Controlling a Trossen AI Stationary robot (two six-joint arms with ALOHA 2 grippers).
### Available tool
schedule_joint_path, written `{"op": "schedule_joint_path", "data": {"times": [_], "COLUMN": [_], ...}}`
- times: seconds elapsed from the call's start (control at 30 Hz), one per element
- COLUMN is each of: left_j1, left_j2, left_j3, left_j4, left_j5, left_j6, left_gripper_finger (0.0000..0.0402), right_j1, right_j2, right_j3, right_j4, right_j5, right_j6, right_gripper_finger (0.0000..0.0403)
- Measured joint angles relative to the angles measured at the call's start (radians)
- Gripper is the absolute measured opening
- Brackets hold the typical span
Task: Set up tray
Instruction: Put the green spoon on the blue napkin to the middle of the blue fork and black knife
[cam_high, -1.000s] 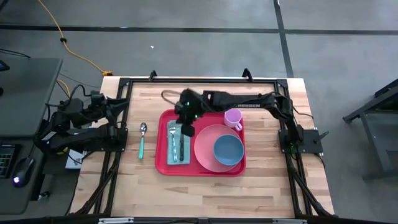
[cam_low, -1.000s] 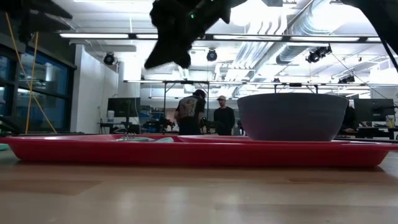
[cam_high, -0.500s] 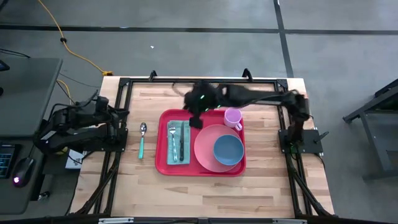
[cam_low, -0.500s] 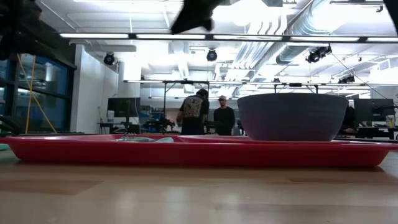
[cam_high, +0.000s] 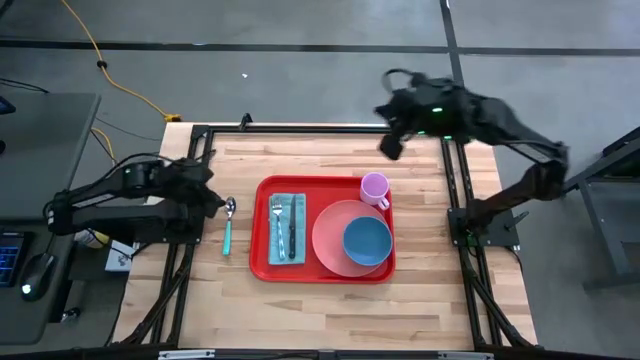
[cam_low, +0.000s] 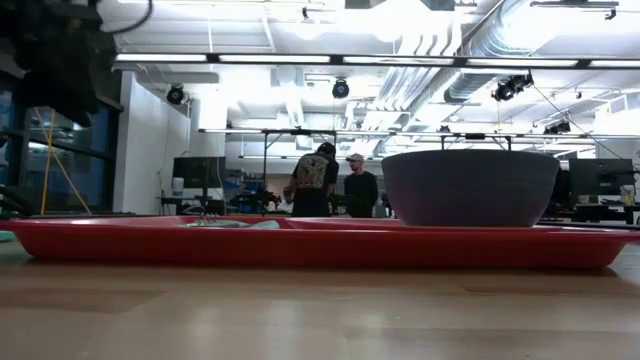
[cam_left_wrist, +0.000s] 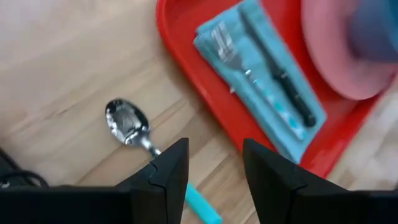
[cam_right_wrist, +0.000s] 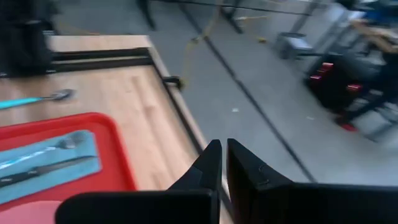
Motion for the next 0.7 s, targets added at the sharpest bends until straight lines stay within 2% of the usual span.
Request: {"op": "schedule_joint_path", "data": {"times": [0.17,0.27,0.43,0.7], "left_j1": [0.0,0.0,0.0,0.0], "left_j2": [0.135,0.208,0.344,0.55], "left_j3": [0.0,0.0,0.0,0.0], "left_j4": [-0.001,-0.002,-0.006,-0.009], "left_j5": [0.016,0.002,-0.037,-0.036], "left_j6": [-0.029,-0.056,-0.115,-0.123], "left_gripper_finger": [0.0182,0.0181,0.0181,0.0181], "right_j1": [-0.001,-0.001,-0.001,0.0], "right_j2": [-0.085,-0.111,-0.124,-0.122], "right_j3": [0.0,0.0,0.0,-0.001], "right_j4": [-0.089,-0.128,-0.167,-0.186], "right_j5": [0.126,0.161,0.167,0.166], "right_j6": [0.001,0.006,0.007,-0.012], "right_gripper_finger": [0.0,0.0,0.0,0.0]}}
